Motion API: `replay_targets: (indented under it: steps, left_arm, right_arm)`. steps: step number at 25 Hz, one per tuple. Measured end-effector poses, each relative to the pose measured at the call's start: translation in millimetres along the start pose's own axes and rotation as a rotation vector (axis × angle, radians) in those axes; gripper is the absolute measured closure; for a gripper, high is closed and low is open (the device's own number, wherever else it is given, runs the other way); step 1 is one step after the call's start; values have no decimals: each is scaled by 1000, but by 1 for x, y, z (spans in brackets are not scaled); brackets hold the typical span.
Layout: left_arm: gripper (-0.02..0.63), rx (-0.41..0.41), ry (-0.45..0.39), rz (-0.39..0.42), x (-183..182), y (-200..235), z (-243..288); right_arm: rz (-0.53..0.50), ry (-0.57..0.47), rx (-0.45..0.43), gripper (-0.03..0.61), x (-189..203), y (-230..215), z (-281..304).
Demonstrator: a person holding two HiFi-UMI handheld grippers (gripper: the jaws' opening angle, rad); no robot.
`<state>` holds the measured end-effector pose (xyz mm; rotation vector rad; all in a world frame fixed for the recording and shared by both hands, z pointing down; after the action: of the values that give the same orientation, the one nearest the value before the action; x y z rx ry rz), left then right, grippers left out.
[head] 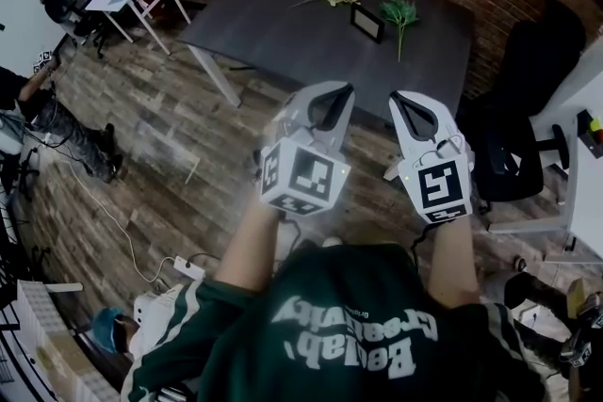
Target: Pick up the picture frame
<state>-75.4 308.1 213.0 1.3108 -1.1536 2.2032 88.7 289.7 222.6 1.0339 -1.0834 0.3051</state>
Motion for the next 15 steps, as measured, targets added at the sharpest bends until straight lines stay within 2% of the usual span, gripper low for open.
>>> replay_targets:
  steps: [15]
  left_arm:
    - [611, 20, 26, -13, 16, 6, 10]
  right_arm:
    - [7, 47, -22, 572, 10, 6, 16]
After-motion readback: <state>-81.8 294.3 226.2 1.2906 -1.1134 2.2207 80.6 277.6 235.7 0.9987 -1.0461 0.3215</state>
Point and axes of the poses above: the fingertips, and each gripper's own axes: z forward along the fingers, y to its left, x out of its underside, the point moved 10 cm from there along -z, backward along the fingers, and after that the axes turned 9 degrees about x, right-handed, at the moved point
